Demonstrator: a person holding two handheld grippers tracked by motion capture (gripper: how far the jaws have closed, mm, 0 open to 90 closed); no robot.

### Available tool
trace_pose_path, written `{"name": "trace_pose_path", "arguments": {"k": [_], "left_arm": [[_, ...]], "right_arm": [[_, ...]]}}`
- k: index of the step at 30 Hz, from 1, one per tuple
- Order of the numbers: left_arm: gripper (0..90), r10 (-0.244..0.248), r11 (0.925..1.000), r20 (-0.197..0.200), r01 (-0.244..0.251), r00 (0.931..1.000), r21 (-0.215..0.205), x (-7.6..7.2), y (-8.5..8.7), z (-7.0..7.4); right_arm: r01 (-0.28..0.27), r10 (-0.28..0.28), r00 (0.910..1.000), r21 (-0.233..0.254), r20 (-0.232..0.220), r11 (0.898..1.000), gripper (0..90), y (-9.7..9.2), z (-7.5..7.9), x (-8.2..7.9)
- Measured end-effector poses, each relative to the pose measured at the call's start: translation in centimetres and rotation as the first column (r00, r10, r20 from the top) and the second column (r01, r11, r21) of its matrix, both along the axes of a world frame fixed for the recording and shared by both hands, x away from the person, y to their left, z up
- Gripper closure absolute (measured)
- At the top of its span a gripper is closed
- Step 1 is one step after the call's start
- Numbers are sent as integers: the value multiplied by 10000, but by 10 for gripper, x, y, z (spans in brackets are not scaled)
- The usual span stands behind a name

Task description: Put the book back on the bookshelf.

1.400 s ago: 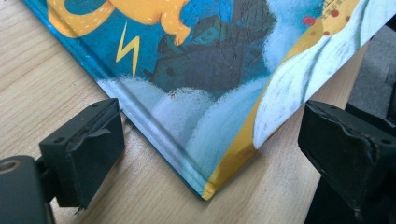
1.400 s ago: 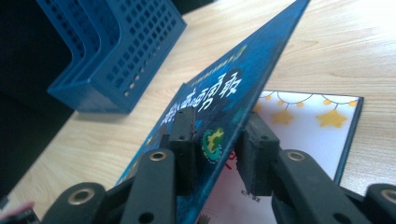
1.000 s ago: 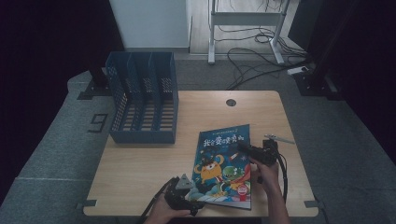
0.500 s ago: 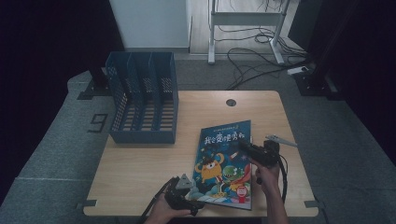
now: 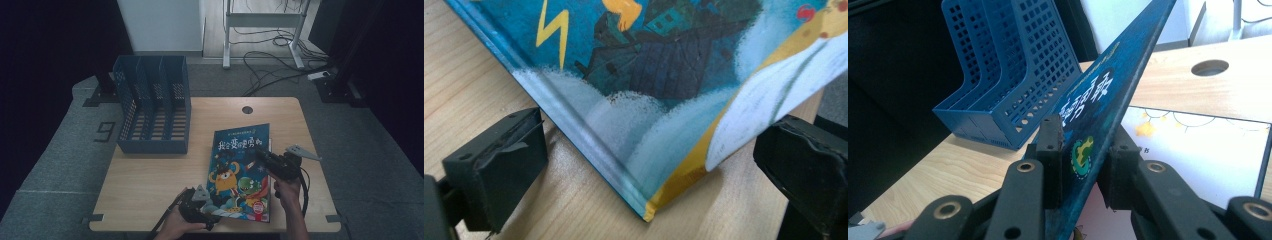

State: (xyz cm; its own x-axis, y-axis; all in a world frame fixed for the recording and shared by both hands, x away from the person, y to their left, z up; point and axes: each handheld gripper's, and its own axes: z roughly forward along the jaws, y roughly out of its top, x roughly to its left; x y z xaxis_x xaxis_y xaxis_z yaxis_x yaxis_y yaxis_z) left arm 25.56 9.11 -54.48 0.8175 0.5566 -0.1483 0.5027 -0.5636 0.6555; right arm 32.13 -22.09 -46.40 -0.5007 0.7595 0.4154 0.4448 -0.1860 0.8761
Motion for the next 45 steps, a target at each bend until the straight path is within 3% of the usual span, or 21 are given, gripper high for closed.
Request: {"name": "trace_pose_path", "arguments": {"k": [6,14,21,30,36,45], "left_arm": [[7,18,10000,47,-18,10000,-16,0,0,0],[9,233,9997,184,-233,9996,-8,1,-2,-1],[19,584,9983,267,-585,9979,27,5,-4,-1],[17,615,9981,301,-617,9977,62,8,-5,-1],[17,644,9978,275,-648,9975,107,10,-5,-1],[17,653,9974,303,-661,9974,294,15,-7,0]], "right_arm": [[-51,56,9992,-121,384,9999,727,2,4,-3],[33,-28,9989,-91,463,10000,727,1,4,-4],[197,-187,9933,-75,1142,9998,736,2,14,-12],[183,-154,9895,-191,1438,9997,739,3,18,-16],[144,-54,9835,-481,1810,9987,739,5,24,-21],[-44,268,9668,-882,2541,9961,745,12,37,-33]]}}
